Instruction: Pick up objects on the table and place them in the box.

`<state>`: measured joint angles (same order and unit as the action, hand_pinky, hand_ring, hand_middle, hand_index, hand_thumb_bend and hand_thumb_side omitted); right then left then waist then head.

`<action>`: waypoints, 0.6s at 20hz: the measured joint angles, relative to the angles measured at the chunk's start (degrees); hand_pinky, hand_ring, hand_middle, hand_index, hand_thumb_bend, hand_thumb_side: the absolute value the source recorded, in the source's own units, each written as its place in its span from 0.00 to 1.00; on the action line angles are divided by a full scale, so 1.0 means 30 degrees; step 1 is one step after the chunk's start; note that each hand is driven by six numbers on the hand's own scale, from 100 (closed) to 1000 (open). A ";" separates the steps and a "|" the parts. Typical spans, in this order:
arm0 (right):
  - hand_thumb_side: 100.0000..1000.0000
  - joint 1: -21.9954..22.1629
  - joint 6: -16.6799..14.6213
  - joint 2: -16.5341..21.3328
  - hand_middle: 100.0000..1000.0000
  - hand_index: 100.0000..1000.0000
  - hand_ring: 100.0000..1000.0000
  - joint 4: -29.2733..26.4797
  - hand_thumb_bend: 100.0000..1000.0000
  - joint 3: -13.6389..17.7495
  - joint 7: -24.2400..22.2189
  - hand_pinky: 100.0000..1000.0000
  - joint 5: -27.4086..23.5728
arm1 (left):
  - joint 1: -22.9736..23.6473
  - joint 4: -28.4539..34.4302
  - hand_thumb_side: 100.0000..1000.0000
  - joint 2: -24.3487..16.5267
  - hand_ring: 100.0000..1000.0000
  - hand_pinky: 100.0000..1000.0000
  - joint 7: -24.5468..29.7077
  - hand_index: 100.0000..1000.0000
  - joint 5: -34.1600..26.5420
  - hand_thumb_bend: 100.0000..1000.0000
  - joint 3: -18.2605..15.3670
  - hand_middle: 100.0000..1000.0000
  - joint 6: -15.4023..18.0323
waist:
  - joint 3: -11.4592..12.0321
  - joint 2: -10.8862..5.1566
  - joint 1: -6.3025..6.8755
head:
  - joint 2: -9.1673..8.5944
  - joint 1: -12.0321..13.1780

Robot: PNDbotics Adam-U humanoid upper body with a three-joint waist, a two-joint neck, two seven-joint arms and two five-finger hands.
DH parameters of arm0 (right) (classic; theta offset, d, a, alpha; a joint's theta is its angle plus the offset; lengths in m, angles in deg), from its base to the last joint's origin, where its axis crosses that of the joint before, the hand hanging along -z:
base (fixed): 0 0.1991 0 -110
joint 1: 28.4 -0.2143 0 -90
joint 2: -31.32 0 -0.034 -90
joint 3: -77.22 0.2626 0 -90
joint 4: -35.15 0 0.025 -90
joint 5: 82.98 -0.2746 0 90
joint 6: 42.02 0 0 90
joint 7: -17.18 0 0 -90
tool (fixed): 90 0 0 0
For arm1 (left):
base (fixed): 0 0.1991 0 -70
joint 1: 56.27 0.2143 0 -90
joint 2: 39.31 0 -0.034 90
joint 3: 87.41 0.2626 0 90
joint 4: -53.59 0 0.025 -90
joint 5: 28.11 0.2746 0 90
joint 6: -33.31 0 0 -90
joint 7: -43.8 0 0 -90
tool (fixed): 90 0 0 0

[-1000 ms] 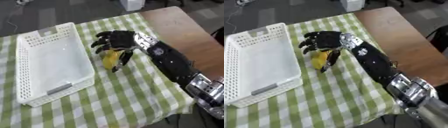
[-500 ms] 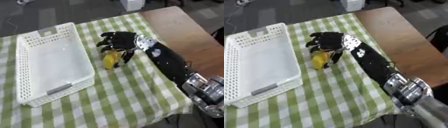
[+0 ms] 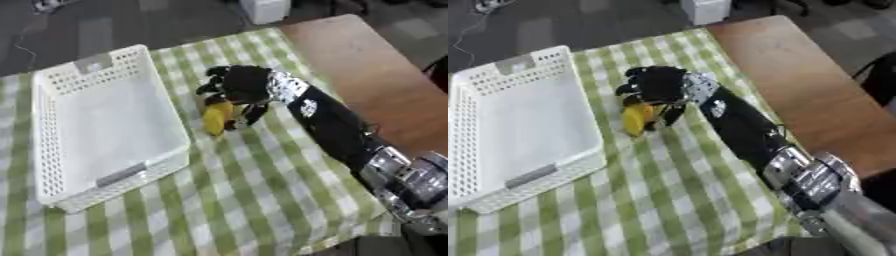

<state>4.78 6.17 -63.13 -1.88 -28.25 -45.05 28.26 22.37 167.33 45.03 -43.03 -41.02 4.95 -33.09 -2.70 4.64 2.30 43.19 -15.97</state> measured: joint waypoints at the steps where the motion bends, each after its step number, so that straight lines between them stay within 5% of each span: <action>1: 0.34 -0.0055 0.0039 -0.0046 0.84 0.78 0.69 0.0070 0.71 -0.0031 0.0039 0.88 0.0202 | -0.0048 0.0000 0.64 0.0001 0.64 0.63 0.0001 0.90 -0.0008 0.08 0.0001 0.91 0.0001 | 0.0006 0.0000 0.0000 | -0.0003 -0.0045; 5: 0.32 -0.0112 0.0156 -0.0206 0.80 0.78 0.68 0.0700 0.70 -0.0216 0.0156 0.76 0.1146 | -0.0099 -0.0002 0.64 0.0009 0.64 0.63 0.0010 0.90 -0.0052 0.08 0.0006 0.91 0.0000 | 0.0049 0.0004 -0.0005 | -0.0021 -0.0050; 9: 0.35 -0.0354 0.0032 -0.0441 0.38 0.49 0.26 0.1590 0.63 -0.0239 0.0032 0.00 0.1762 | -0.0110 0.0000 0.64 0.0009 0.64 0.63 0.0025 0.90 -0.0106 0.08 0.0007 0.91 -0.0009 | 0.0091 -0.0133 -0.0090 | -0.0169 -0.0051; 12: 0.54 -0.0527 -0.0107 -0.0533 0.05 0.20 0.00 0.2208 0.45 -0.0078 -0.0107 0.00 0.2051 | -0.0114 0.0000 0.64 0.0009 0.64 0.63 0.0045 0.90 -0.0116 0.08 0.0008 0.91 -0.0027 | 0.0118 -0.0161 -0.0094 | -0.0174 -0.0051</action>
<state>3.20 5.85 -64.73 4.74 -28.49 -45.37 34.41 22.03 167.33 45.06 -42.89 -41.37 4.98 -33.17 -2.34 4.16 2.02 42.67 -16.12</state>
